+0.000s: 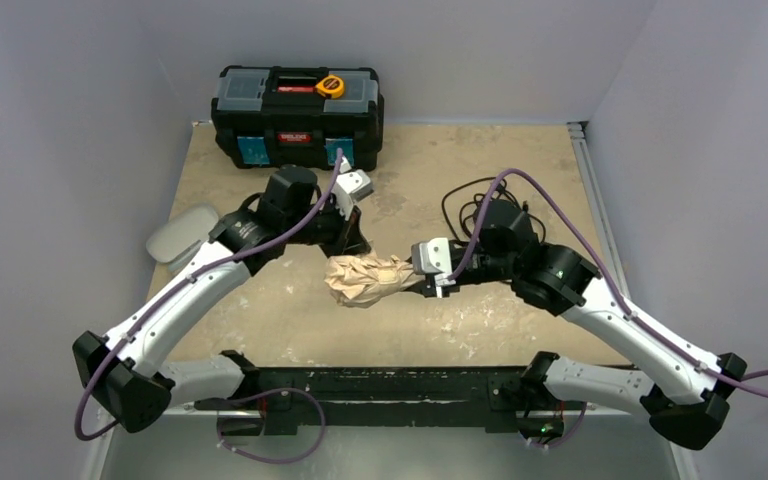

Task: Open the umbrella

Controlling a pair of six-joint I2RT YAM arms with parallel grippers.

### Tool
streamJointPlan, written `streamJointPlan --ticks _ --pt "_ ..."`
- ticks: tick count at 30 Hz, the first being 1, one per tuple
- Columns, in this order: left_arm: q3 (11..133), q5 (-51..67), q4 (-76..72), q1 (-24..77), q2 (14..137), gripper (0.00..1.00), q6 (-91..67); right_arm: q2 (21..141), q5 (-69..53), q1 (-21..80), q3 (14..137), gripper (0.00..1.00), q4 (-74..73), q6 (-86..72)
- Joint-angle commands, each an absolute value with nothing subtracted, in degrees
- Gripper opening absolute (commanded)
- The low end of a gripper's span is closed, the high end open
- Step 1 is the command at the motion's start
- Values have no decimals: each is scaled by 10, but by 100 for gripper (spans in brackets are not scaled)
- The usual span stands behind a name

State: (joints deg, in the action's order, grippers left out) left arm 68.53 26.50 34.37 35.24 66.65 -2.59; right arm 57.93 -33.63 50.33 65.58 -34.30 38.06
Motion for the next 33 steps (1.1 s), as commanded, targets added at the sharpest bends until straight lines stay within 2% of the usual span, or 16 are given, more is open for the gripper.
streamJointPlan --ticks 1,3,5,7,9,12,16,20,21,23,24,26,29,31,33 --pt "684 262 363 329 680 0 -61 549 -353 510 650 0 -241 331" --pt "673 327 377 307 674 0 -72 544 -301 504 631 0 -195 281" --pt "656 446 386 275 657 3 -66 551 -274 480 622 0 -174 228" --pt "643 542 399 257 627 0 -25 566 -247 440 622 0 -157 173" --pt "634 612 426 256 592 0 28 585 -225 409 626 0 -153 146" --pt "630 670 414 256 559 0 10 613 -241 403 637 0 -178 154" --pt "670 671 246 256 575 0 -192 636 -295 403 643 0 -245 208" --pt "724 487 192 205 614 0 -279 621 -380 403 633 0 -270 262" --pt "735 424 208 183 622 7 -272 617 -396 404 635 0 -273 263" --pt "770 329 273 163 635 67 -174 621 -428 403 648 0 -283 264" --pt "787 319 299 162 636 91 -83 628 -442 403 657 0 -287 264" --pt "781 335 303 162 609 98 53 642 -443 403 670 0 -292 251" --pt "760 425 312 165 547 100 210 657 -435 403 674 0 -275 189" --pt "782 481 402 184 530 100 315 667 -432 402 672 0 -259 155" --pt "808 439 486 258 530 100 414 679 -426 402 672 0 -247 123"
